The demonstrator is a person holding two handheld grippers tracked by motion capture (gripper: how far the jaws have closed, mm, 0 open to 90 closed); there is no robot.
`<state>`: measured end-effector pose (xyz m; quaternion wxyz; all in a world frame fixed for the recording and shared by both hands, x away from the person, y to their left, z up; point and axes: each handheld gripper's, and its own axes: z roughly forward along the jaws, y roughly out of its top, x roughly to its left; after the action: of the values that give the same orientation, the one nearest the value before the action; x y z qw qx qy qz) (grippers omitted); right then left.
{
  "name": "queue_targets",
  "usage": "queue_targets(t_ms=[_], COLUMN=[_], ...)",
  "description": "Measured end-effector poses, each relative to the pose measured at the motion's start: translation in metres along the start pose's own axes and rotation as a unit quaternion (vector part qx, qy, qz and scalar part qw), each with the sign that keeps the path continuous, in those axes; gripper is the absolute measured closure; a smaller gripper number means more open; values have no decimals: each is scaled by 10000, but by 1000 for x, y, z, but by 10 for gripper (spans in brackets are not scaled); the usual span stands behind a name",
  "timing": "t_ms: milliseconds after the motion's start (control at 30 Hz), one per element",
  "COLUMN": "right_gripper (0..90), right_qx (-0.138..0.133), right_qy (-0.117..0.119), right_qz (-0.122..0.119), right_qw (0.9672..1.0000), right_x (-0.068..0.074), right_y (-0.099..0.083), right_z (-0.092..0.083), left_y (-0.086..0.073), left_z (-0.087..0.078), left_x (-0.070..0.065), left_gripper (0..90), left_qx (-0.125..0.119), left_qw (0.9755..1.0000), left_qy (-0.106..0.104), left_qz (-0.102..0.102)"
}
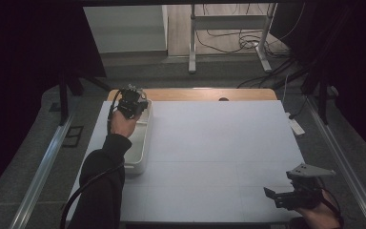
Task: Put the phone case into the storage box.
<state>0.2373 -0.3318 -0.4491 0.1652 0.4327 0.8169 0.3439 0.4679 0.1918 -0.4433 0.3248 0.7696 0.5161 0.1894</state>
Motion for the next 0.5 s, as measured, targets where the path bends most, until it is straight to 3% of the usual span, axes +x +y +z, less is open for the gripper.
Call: queue_targets(t_ms=[500], right_gripper=[0], right_qx=[13], right_qy=[22], right_qz=[-21], right_qw=[10000], right_x=[1], right_y=[0], right_z=[0], left_y=[-2], left_z=[16], left_x=[1], left_gripper=[883], left_qx=[88], left_qw=[9999], left_qy=[110], left_qz=[-73])
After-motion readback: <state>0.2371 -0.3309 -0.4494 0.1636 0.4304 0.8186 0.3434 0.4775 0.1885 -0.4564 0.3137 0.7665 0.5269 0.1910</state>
